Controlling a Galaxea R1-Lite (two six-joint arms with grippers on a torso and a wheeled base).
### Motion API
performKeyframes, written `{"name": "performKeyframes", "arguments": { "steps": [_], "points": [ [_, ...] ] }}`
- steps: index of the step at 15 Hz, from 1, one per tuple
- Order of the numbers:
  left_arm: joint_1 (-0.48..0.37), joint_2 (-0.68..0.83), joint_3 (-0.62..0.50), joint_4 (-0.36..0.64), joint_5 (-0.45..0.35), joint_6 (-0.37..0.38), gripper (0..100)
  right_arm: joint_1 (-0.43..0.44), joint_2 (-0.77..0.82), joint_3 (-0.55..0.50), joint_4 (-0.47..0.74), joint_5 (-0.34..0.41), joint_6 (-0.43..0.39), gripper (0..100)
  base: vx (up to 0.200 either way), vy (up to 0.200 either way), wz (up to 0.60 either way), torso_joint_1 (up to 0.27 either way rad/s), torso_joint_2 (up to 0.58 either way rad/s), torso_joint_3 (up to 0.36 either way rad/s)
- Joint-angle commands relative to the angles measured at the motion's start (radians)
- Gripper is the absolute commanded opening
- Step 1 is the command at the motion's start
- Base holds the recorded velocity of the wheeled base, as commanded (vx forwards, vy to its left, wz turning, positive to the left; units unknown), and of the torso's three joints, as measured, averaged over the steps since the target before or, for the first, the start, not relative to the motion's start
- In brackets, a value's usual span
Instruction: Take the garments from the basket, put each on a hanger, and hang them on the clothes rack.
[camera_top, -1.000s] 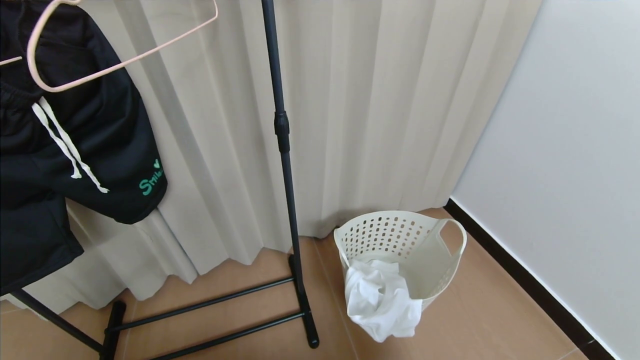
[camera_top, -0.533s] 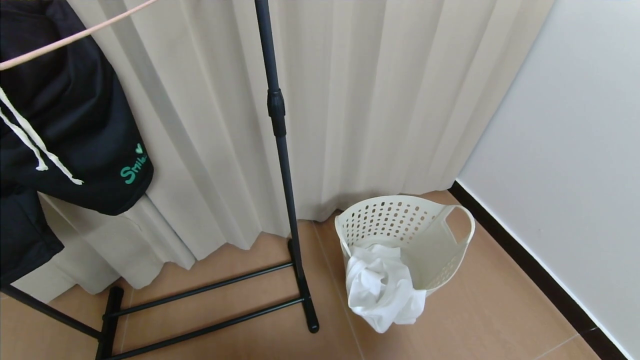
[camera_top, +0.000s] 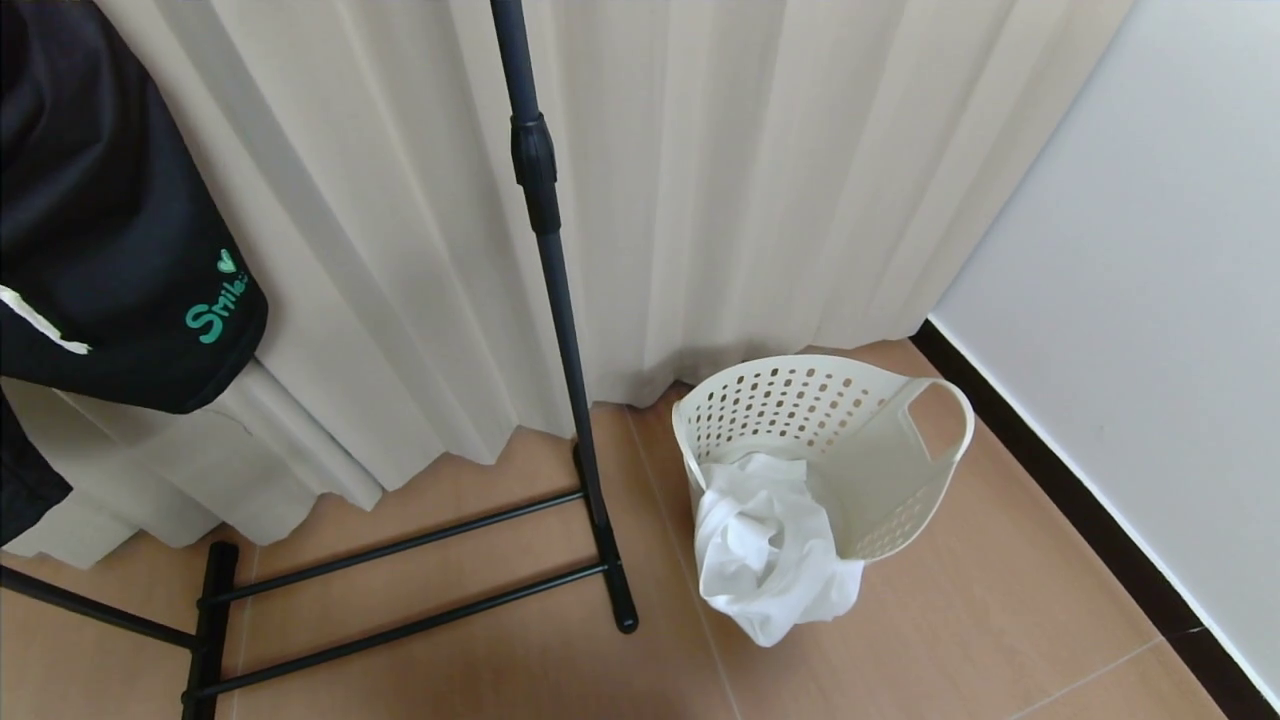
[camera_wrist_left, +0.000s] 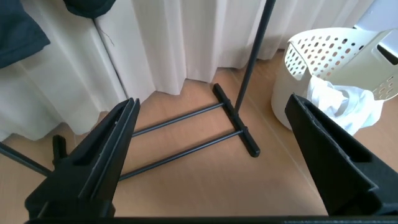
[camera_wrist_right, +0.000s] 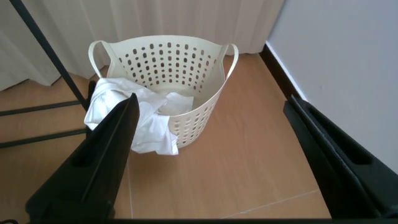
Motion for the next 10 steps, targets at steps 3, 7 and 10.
{"name": "performKeyframes", "arguments": {
  "steps": [3,7,10],
  "points": [
    [0.0,0.001,0.0,0.0,0.0,0.0,100,0.0,0.0,0.0,0.0,0.0,-0.003,100,0.0,0.0,0.0,0.006,0.0,-0.201],
    [0.0,0.001,0.0,0.0,0.0,0.0,100,0.0,0.0,0.0,0.001,0.0,-0.004,100,0.0,0.0,0.0,-0.001,0.0,-0.196],
    [0.0,0.001,0.0,0.0,0.0,0.0,100,0.0,0.0,0.0,0.0,0.0,-0.004,100,0.0,0.0,0.0,0.001,0.0,-0.198]
  ]
}}
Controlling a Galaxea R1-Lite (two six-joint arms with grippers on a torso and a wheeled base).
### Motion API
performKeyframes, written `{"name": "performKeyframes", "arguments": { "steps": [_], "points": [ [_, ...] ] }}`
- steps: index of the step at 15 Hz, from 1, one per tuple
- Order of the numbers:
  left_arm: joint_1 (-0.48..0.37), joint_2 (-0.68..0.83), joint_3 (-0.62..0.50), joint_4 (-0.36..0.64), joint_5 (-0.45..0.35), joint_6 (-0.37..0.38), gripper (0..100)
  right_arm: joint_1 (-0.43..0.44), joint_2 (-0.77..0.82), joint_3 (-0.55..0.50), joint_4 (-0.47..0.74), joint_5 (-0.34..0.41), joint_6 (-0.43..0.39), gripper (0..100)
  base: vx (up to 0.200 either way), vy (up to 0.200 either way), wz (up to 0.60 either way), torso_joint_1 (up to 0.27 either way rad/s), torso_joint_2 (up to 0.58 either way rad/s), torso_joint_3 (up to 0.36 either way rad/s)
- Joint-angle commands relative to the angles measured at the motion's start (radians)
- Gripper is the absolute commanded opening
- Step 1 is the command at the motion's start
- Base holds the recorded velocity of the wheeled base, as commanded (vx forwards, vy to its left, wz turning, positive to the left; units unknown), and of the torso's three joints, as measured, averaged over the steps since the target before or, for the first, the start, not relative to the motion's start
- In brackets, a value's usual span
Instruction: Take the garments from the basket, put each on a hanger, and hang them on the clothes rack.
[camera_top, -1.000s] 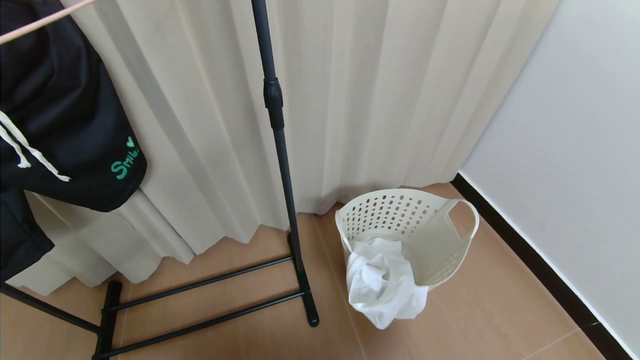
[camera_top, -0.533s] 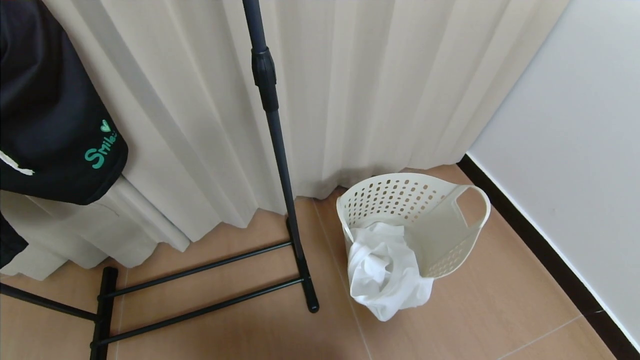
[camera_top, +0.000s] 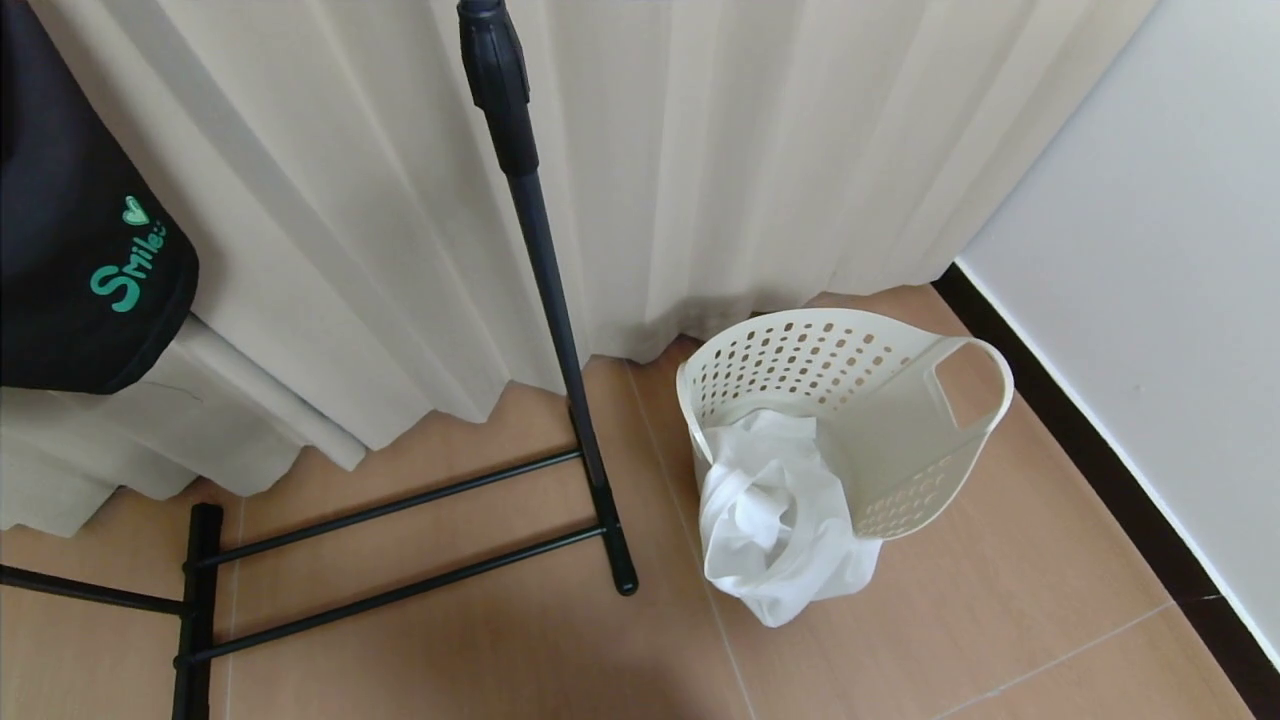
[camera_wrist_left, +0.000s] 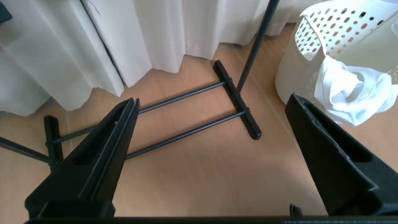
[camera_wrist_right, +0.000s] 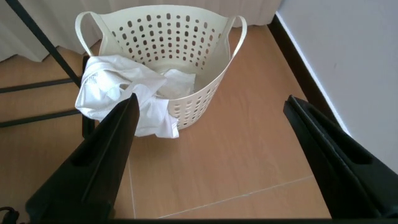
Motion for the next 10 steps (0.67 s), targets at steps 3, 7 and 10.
{"name": "performKeyframes", "arguments": {
  "steps": [3,7,10],
  "points": [
    [0.0,0.001,0.0,0.0,0.0,0.0,100,0.0,0.0,0.0,0.002,0.002,-0.001,100,0.0,0.0,0.0,0.001,-0.01,-0.202],
    [0.0,0.001,0.0,-0.002,0.002,0.001,100,0.1,0.27,0.0,-0.019,0.074,-0.018,100,0.0,0.0,0.0,0.0,0.0,-0.138],
    [0.0,0.001,0.0,0.0,0.003,0.001,100,0.261,0.647,-0.015,-0.205,0.079,-0.013,100,0.0,0.0,0.0,0.0,0.0,0.0]
  ]
}}
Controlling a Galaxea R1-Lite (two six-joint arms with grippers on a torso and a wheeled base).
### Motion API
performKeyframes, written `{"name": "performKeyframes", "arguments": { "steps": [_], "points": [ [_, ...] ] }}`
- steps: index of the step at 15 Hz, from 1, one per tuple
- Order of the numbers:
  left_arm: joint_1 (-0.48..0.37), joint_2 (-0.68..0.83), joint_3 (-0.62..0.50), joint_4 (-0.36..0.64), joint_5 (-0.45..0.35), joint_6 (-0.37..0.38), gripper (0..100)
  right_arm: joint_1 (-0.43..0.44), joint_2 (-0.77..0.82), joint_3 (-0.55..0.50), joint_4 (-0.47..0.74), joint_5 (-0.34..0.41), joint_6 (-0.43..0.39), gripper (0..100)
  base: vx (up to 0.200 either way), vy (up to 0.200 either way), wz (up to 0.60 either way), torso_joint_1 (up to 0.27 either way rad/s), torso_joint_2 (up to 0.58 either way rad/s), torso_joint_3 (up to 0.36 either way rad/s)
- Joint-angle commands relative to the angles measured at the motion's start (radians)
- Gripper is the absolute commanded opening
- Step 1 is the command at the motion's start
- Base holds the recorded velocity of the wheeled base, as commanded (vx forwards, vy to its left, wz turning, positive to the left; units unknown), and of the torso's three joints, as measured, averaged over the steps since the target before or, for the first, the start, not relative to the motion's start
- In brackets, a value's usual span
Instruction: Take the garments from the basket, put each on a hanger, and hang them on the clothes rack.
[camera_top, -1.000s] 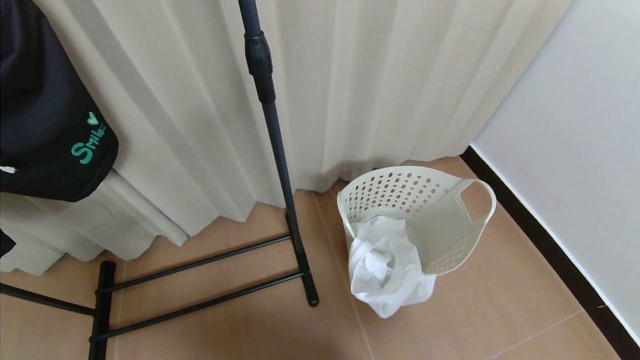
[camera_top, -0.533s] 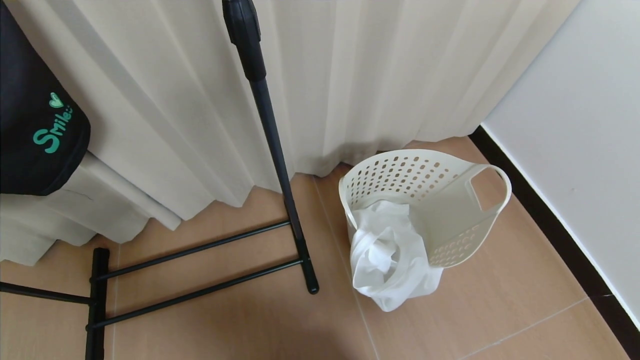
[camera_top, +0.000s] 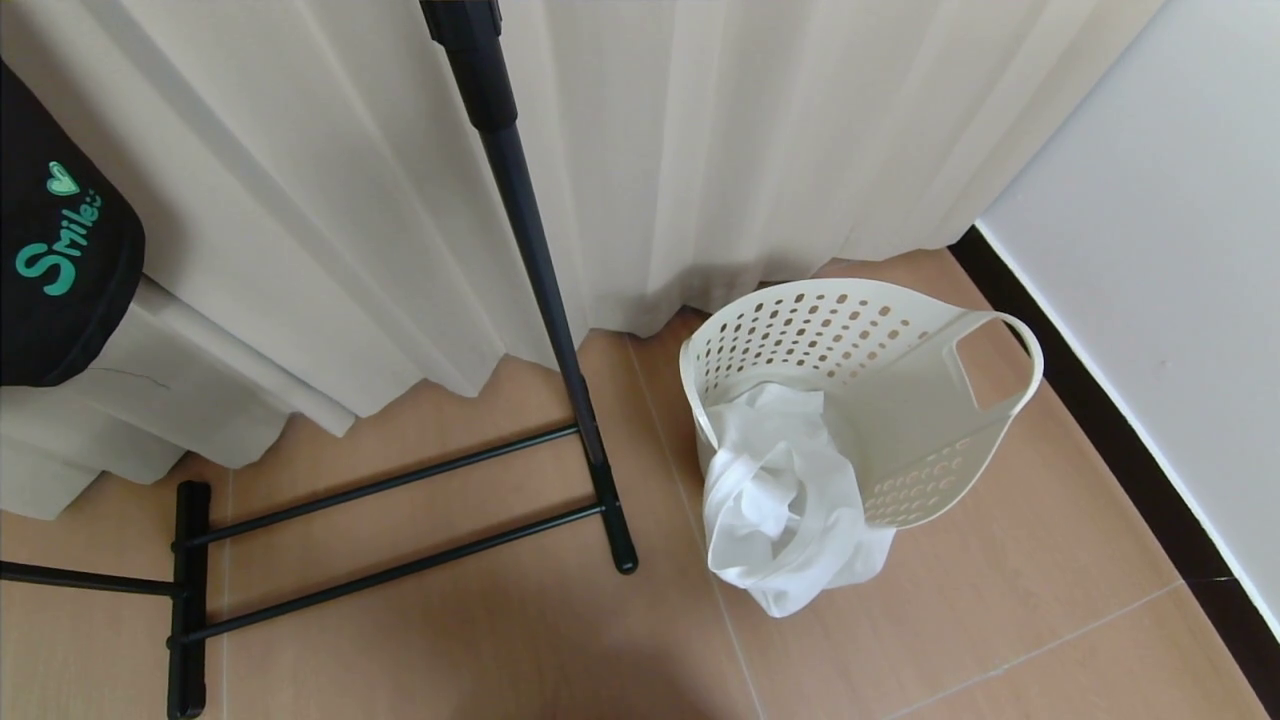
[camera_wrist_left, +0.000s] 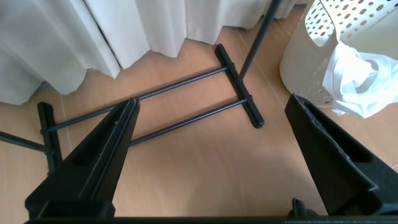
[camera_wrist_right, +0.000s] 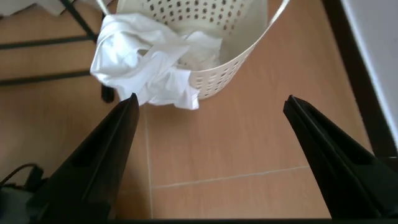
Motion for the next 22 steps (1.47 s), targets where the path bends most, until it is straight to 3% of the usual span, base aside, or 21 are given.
{"name": "performKeyframes", "arguments": {
  "steps": [1,2,3,6,8,10,11,12,13,15,22],
  "points": [
    [0.0,0.001,0.0,-0.001,0.002,0.0,100,0.187,0.502,-0.053,-0.168,0.02,-0.01,100,0.0,0.0,0.0,0.0,0.0,0.0],
    [0.0,0.001,0.0,-0.001,0.002,0.0,100,0.187,0.502,-0.053,-0.168,0.02,-0.01,100,0.0,0.0,0.0,0.0,0.0,0.0],
    [0.0,0.001,0.0,-0.001,0.002,0.0,100,0.215,0.73,-0.165,-0.187,0.018,-0.06,100,0.0,0.0,0.0,0.0,0.0,0.0],
    [0.0,0.001,0.0,-0.001,0.002,0.0,100,0.207,0.996,-0.32,-0.188,0.023,-0.258,100,0.0,0.0,0.0,0.0,0.0,0.0],
    [0.0,0.001,0.0,-0.001,0.0,-0.001,100,0.167,1.166,-0.457,-0.187,0.037,-0.539,100,0.0,0.0,0.0,0.0,0.0,0.0],
    [0.0,0.001,0.0,0.0,0.002,0.0,100,0.166,1.313,-0.602,-0.179,0.047,-0.714,100,0.0,0.0,0.0,0.0,0.0,0.0],
    [0.0,0.001,0.0,-0.001,0.002,0.0,100,0.17,1.393,-0.681,-0.174,0.043,-0.751,100,0.0,0.0,0.0,0.0,0.0,0.0],
    [0.0,0.001,0.0,-0.001,0.0,0.0,100,0.172,1.405,-0.693,-0.174,0.041,-0.754,100,0.0,0.0,0.0,0.0,0.0,0.0],
    [0.0,0.001,0.0,-0.001,0.0,0.0,100,0.178,1.559,-0.84,-0.174,0.017,-0.794,100,0.0,0.0,0.0,0.0,0.0,0.0],
    [0.0,0.001,0.0,-0.001,0.0,0.0,100,0.178,1.682,-0.961,-0.173,-0.009,-0.8,100,0.0,0.0,0.0,0.0,0.0,0.0],
    [0.0,0.001,0.0,0.0,0.0,0.0,100,0.201,1.813,-1.076,-0.187,-0.043,-0.795,100,0.0,0.0,0.0,0.0,0.0,0.0]
  ]
}}
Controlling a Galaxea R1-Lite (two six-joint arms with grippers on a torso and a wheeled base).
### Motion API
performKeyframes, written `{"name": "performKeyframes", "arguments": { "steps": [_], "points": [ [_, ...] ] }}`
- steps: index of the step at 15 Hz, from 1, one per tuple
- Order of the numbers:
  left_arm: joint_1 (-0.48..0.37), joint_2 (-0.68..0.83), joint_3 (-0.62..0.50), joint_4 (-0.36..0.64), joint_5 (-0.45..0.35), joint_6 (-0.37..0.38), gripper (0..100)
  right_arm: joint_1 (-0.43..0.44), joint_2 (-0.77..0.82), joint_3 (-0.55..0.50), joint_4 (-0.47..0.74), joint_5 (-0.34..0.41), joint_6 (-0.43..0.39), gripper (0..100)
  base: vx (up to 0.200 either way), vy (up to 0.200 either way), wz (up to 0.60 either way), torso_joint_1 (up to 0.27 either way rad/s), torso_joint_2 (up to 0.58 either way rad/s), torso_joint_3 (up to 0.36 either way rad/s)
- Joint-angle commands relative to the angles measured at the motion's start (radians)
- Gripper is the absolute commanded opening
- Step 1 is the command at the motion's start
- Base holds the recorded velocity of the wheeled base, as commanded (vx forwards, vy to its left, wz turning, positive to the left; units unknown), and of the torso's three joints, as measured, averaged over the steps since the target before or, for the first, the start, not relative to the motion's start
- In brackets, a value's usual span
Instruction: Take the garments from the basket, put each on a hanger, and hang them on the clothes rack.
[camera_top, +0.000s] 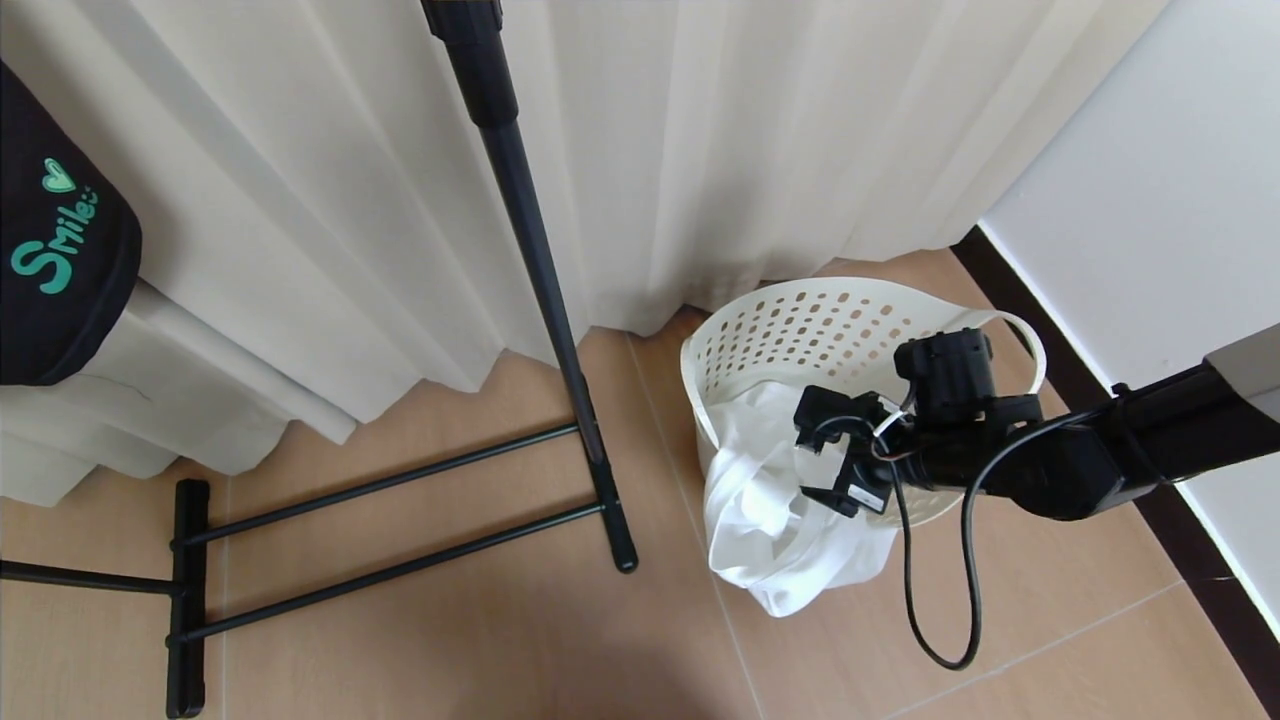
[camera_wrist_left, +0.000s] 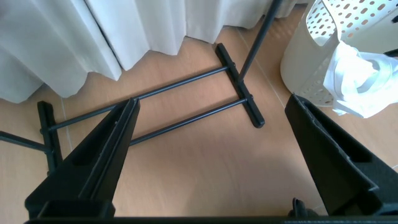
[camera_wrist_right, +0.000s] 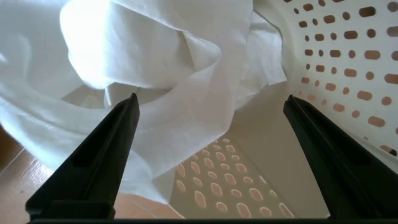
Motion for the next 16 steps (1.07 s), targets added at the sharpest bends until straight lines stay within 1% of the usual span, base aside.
{"name": "performKeyframes", "arguments": {
  "steps": [1,4,6,10,12,16],
  "points": [
    [0.0,0.001,0.0,0.0,-0.001,0.001,100,0.003,0.051,-0.016,-0.001,0.0,0.001,100,0.0,0.0,0.0,0.0,0.0,0.0],
    [0.0,0.001,0.0,-0.001,-0.001,0.0,100,0.003,0.083,-0.032,-0.002,-0.002,0.004,100,0.0,0.0,0.0,0.0,0.0,0.0],
    [0.0,0.001,0.0,-0.001,-0.001,0.001,100,0.003,0.121,-0.066,-0.002,-0.014,0.02,100,0.0,0.0,0.0,0.0,0.0,0.0],
    [0.0,0.001,0.0,0.0,-0.001,0.001,100,0.003,0.133,-0.108,-0.002,-0.031,0.034,100,0.0,0.0,0.0,0.0,0.0,0.0],
    [0.0,0.001,0.0,-0.001,-0.001,0.0,100,0.003,0.15,-0.135,-0.002,-0.034,0.08,100,0.0,0.0,0.0,0.0,0.0,0.0],
    [0.0,0.001,0.0,-0.001,-0.001,0.001,100,0.007,0.179,-0.155,-0.005,-0.033,0.106,100,0.0,0.0,0.0,0.0,0.0,0.0]
  ]
}}
